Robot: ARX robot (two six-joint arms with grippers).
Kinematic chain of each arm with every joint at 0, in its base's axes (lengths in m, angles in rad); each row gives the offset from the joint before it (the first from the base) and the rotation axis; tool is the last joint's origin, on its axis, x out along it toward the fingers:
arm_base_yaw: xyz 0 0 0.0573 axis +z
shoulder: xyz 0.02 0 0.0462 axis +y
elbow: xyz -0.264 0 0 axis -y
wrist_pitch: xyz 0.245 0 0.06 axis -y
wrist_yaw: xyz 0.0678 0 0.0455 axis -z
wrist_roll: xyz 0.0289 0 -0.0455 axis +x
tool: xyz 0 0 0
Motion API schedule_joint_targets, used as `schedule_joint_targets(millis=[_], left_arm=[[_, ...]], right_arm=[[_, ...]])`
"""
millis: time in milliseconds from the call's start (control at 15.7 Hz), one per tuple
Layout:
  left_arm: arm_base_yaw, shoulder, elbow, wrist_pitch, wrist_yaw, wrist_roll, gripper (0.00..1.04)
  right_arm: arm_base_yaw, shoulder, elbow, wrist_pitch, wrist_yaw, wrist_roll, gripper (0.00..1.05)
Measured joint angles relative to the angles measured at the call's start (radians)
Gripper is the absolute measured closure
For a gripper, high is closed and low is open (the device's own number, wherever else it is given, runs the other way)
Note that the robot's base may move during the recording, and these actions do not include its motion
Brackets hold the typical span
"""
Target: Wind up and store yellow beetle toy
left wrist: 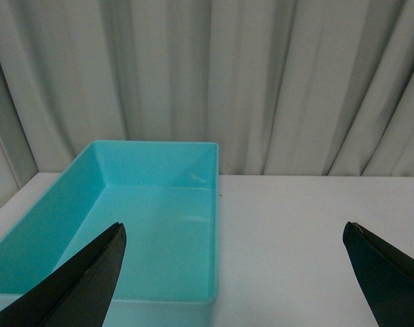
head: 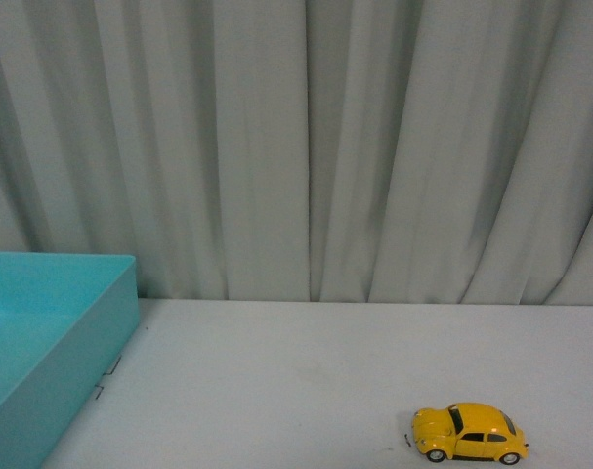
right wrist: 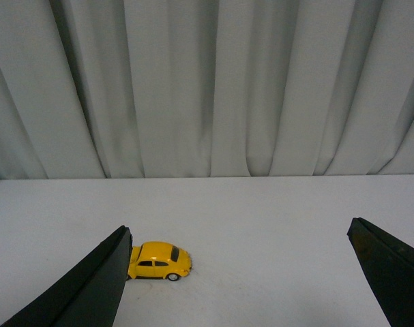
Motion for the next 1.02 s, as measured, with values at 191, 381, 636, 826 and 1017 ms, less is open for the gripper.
schedule_joint_targets(millis=[191,381,636,826,1017], left_arm=[[0.000,0.000,0.000,0.000,0.000,0.000,0.07],[0.000,0.000,0.000,0.000,0.000,0.000,0.07],[0.000,0.000,0.000,0.000,0.000,0.000,0.07],[0.000,0.000,0.000,-0.001,0.002,0.000,0.07],[0.000,0.000,0.000,-0.001,0.000,0.000,0.07]], right_arm=[[0.000,0.000,0.000,0.000,0.000,0.000,0.07],[0.000,0.000,0.000,0.000,0.000,0.000,0.07],[-0.251,0.241,0.027,0.075,-0.365,0.119,0.07],[-0.554,0.750,0.176,0.541,-0.583,0.112,0.07],[-0.532,1.193,0.388,0.745,-0.549,0.085,0.07]])
